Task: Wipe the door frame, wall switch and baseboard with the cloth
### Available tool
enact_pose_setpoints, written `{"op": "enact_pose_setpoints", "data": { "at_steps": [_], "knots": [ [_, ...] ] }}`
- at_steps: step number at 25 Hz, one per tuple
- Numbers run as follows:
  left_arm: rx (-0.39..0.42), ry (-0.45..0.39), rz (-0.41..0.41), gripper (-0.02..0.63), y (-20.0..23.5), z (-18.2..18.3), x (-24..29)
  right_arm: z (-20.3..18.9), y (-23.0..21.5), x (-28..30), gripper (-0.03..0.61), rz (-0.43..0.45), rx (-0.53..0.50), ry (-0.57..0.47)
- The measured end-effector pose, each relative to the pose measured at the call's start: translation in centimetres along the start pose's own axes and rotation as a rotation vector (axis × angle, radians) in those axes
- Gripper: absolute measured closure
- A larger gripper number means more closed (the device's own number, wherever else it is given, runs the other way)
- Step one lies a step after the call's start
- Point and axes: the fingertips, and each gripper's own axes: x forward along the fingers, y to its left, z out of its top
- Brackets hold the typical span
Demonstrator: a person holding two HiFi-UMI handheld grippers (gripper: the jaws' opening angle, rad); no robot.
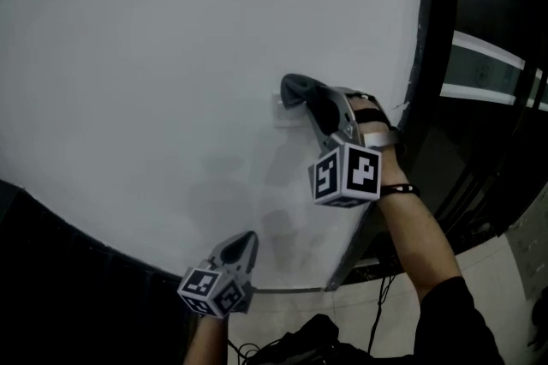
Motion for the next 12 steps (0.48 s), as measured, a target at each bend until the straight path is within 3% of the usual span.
{"op": "enact_pose_setpoints", "data": {
  "at_steps": [4,7,12],
  "knots": [
    [0.009,0.012,0.021,0.62,0.9,0.0,0.3,-0.7,-1.2,0.5,0.488,-0.069,-0.093,0.068],
    [-0.001,0.007,0.006,0.62,0.7,-0.1,0.3,-1.8,1.7,1.8,0.488,-0.016,-0.147,0.134],
    [-0.011,0.036,0.003,0.62,1.1,-1.3,0.3,-3.1,6.0,2.5,0.488,0.053,-0.155,0.158]
  ]
}}
